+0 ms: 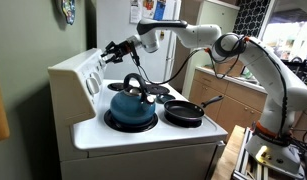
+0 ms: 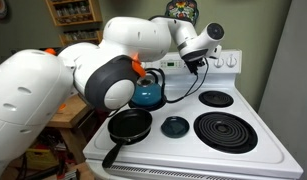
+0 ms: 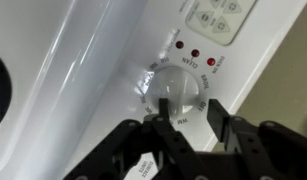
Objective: Turn the third knob on the stove to the right
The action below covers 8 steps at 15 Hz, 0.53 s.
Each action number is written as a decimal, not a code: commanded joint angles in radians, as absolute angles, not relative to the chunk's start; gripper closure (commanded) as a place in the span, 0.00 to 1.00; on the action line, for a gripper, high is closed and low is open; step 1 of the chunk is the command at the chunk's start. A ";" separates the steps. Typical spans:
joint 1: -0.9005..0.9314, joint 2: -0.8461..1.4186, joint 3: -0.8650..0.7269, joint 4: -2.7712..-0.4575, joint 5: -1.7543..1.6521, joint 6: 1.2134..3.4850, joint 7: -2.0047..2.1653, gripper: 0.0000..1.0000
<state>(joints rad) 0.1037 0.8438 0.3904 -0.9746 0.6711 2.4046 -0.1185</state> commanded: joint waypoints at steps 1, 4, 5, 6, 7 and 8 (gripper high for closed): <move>0.153 0.775 0.323 -1.039 0.606 2.461 -0.038 0.22; 0.194 0.706 0.244 -1.105 0.513 2.437 0.060 0.01; 0.208 0.681 0.217 -1.130 0.479 2.429 0.095 0.00; 0.221 0.656 0.193 -1.156 0.447 2.422 0.125 0.00; 0.231 0.635 0.177 -1.176 0.423 2.412 0.148 0.00; 0.243 0.611 0.160 -1.200 0.396 2.401 0.170 0.00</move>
